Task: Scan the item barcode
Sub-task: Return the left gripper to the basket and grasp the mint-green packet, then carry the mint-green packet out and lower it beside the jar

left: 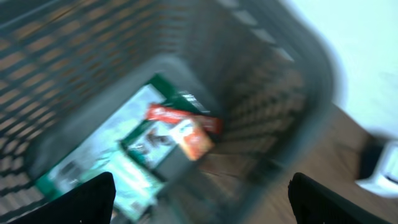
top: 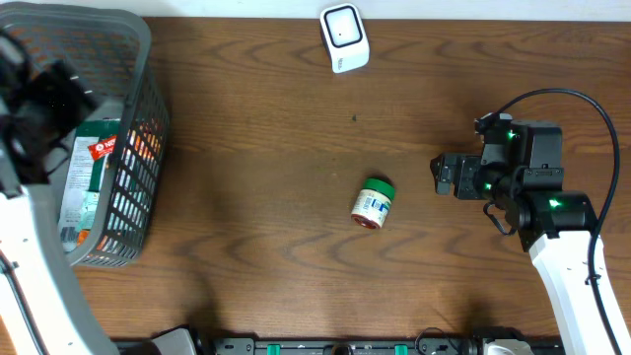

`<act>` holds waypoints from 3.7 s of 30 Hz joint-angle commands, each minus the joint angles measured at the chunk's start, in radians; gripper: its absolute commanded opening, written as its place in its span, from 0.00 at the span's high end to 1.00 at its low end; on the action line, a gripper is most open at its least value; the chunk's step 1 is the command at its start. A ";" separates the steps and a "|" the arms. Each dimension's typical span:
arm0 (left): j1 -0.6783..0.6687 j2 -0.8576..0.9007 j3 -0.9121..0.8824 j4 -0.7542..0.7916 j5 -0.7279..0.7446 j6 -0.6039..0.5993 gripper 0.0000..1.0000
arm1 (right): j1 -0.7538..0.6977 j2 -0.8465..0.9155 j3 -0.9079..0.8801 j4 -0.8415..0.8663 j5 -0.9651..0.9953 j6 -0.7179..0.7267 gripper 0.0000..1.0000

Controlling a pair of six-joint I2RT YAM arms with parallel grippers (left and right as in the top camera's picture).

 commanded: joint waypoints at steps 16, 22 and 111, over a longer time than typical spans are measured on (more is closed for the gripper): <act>0.154 0.311 -0.294 -0.021 -0.177 -0.201 0.10 | 0.002 0.003 0.018 -0.001 -0.005 -0.006 0.01; 0.151 0.385 -0.338 -0.010 -0.188 -0.317 0.10 | 0.002 0.003 0.018 -0.001 -0.005 -0.006 0.01; -0.970 0.458 -0.383 0.267 0.002 -0.192 0.80 | 0.002 0.003 0.018 -0.001 -0.005 -0.006 0.01</act>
